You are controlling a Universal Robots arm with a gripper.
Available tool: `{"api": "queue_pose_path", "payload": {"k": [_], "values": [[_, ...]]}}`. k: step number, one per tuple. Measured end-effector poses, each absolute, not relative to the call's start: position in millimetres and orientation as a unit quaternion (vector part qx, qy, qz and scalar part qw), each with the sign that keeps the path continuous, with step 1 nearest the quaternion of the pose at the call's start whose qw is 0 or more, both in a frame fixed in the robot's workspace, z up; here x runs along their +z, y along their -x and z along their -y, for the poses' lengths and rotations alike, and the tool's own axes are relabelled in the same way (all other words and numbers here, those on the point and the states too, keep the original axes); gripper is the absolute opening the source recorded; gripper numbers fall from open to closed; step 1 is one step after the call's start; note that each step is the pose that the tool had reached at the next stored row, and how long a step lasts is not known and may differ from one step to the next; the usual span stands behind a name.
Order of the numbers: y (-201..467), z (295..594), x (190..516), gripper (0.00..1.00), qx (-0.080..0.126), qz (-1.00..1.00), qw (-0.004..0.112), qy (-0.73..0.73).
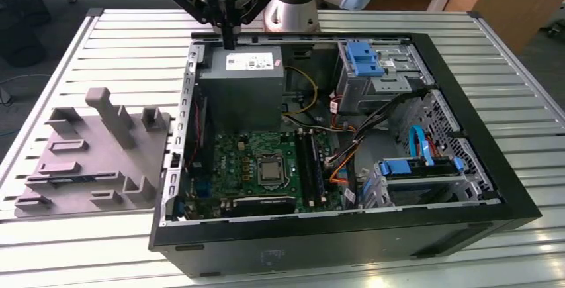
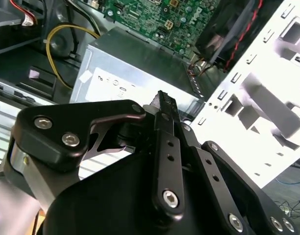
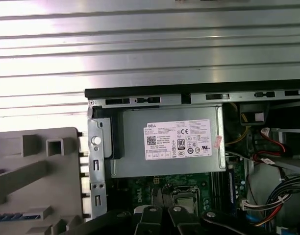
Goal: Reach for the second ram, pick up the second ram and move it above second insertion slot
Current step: 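Reach for the second ram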
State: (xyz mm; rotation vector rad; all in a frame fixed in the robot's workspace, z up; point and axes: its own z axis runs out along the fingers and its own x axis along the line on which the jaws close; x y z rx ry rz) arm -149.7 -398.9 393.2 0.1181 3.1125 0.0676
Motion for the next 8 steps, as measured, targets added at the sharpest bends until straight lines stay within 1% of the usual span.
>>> {"api": "queue_pose_path", "payload": {"k": [8], "values": [[166, 399, 393, 0.11, 0.022, -0.999, 0.013, -0.038]]}}
